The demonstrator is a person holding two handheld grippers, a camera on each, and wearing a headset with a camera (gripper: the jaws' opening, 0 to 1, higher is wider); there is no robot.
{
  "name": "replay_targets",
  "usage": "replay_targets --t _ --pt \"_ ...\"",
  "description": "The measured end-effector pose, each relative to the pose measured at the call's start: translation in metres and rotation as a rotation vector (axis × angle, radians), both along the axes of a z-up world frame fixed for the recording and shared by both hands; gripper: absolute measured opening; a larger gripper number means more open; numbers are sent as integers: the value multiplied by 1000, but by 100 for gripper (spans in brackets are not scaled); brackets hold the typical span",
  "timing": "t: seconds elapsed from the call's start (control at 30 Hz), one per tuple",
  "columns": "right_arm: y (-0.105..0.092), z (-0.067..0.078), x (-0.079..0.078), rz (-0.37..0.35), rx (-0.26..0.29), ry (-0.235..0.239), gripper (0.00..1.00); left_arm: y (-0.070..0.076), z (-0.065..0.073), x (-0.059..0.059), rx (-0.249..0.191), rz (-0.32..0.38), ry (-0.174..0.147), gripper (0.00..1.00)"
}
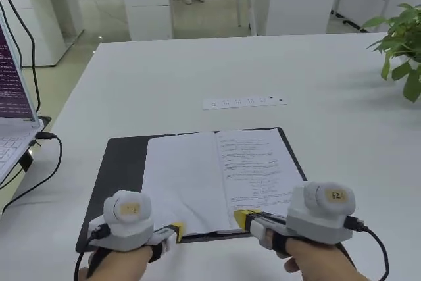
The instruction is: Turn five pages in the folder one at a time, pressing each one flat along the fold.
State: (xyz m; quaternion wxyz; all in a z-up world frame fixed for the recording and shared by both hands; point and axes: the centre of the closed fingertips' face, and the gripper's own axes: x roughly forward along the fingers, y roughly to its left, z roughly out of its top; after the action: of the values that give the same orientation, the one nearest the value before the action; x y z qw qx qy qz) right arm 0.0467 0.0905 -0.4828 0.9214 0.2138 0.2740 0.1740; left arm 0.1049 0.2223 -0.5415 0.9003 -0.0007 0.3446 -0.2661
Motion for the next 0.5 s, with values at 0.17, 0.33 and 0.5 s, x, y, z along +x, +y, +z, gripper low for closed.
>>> replay_targets --t 0.17,0.33,0.5 --pt "-20 9 -4 -66 -40 -23 0 -3 28 -9 -53 -1 0 56" --pt "-41 17 -9 -105 -101 -28 0 2 58 -10 -94 2 -42 58" --pt "-56 27 -17 -113 -145 -43 16 13 79 -18 -93 7 -57 66"
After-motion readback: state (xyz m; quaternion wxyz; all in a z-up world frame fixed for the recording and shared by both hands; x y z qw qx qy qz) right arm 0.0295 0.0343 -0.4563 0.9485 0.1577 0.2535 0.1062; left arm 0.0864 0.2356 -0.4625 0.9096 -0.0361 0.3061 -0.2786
